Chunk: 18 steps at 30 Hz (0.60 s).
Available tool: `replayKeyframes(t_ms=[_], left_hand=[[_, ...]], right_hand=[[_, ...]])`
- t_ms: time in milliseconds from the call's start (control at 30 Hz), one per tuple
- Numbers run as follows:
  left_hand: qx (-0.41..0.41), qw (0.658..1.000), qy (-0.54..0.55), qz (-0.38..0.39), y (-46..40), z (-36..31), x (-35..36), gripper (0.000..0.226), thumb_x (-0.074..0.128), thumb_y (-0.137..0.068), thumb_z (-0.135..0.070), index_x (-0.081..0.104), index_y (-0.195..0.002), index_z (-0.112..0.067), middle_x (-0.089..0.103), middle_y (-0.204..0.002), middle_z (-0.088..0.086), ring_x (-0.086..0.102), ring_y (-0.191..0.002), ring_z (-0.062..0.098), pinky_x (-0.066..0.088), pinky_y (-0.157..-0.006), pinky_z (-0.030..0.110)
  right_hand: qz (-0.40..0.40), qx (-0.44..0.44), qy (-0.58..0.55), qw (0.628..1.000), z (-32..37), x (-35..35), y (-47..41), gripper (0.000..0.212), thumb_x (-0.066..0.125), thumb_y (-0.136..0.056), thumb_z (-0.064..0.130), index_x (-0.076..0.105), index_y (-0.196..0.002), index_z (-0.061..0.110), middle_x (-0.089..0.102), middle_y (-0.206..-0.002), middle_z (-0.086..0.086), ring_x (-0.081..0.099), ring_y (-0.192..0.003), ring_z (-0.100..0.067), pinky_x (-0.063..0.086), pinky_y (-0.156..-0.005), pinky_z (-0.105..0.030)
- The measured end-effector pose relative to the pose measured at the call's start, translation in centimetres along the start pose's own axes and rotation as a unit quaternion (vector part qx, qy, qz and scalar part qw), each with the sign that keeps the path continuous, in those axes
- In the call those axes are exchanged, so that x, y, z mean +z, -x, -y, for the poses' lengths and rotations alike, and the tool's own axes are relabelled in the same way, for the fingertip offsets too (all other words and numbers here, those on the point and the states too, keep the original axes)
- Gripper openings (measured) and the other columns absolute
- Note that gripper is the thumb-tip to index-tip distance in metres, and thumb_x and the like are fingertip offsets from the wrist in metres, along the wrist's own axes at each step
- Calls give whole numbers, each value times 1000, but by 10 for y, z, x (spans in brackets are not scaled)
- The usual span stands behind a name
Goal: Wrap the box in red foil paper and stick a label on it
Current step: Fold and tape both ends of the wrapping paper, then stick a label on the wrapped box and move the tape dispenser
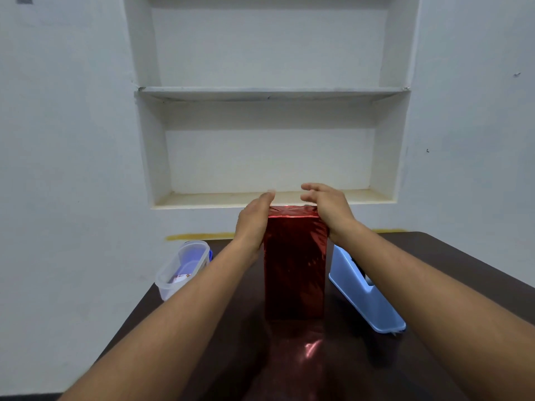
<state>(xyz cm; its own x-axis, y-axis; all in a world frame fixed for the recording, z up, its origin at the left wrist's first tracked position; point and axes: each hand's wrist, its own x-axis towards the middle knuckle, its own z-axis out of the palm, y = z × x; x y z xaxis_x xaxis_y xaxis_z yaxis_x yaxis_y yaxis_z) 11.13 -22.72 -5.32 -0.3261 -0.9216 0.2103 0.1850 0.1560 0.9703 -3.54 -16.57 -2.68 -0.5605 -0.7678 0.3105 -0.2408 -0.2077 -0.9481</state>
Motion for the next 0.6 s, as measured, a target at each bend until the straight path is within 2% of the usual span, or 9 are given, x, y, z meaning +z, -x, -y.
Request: replayKeyframes(t_ms=[67,133,167,267,300,367,433,533,600], left_hand=[[84,994,6,76,11,16,-8,60,72,-78,-61,57,-136,-50,63,-139,-1,58,-128,15,45,-111,39],[129,985,20,116,17,38,-14,79,76,-75,-40,45,-147,-50,66,-130,3,60,-119,18,45,-108,37],[138,982,23,126,20,49,-17,88,72,-71,-30,40,-152,-44,66,-123,3,59,-110,19,45,-102,35],[138,978,9,157,32,77,-24,93,61,-72,-10,33,-158,-33,65,-134,6,60,-114,20,50,-98,34],[121,978,20,168,34,85,-26,89,58,-77,-6,34,-158,-33,64,-139,7,61,-121,22,51,-101,37],[89,981,40,166,38,100,-31,78,59,-87,-9,37,-157,-36,65,-140,8,60,-131,27,49,-109,47],[71,987,37,137,39,110,-34,68,65,-95,-21,40,-156,-39,66,-140,5,61,-132,27,45,-114,51],[42,996,-1,80,37,103,-34,51,67,-96,-50,53,-145,-47,71,-132,-2,68,-122,24,50,-109,53],[-5,998,-3,62,32,104,-35,40,65,-92,-62,67,-129,-47,75,-124,0,72,-115,26,50,-108,56]], right_hand=[[-55,-95,5,994,-4,-1,10,25,56,-99,26,74,-103,43,74,-106,5,70,-101,-17,56,-98,-36],[-52,-173,3,984,-16,-2,25,19,55,-104,39,68,-118,44,70,-120,13,67,-108,-5,52,-101,-30],[-34,-186,8,982,-27,-2,33,28,57,-101,49,63,-128,43,66,-129,15,63,-113,1,49,-103,-27],[18,-160,-1,987,-72,0,57,77,61,-84,75,34,-152,48,51,-149,12,52,-131,2,43,-109,-25],[34,-144,-11,989,-87,1,62,86,61,-83,76,25,-155,49,49,-152,12,51,-135,0,43,-111,-28],[78,-109,-38,990,-113,2,71,86,61,-89,68,15,-159,48,41,-158,14,45,-142,-3,40,-117,-38],[99,-64,-89,989,-125,4,69,79,63,-95,57,19,-159,46,40,-160,13,44,-144,-8,37,-120,-46],[101,22,-204,973,-115,9,56,58,64,-91,41,50,-146,33,60,-144,-9,62,-128,-31,48,-108,-56],[91,106,-234,962,-103,11,51,41,54,-96,30,62,-135,20,68,-129,-18,68,-113,-39,55,-98,-51]])
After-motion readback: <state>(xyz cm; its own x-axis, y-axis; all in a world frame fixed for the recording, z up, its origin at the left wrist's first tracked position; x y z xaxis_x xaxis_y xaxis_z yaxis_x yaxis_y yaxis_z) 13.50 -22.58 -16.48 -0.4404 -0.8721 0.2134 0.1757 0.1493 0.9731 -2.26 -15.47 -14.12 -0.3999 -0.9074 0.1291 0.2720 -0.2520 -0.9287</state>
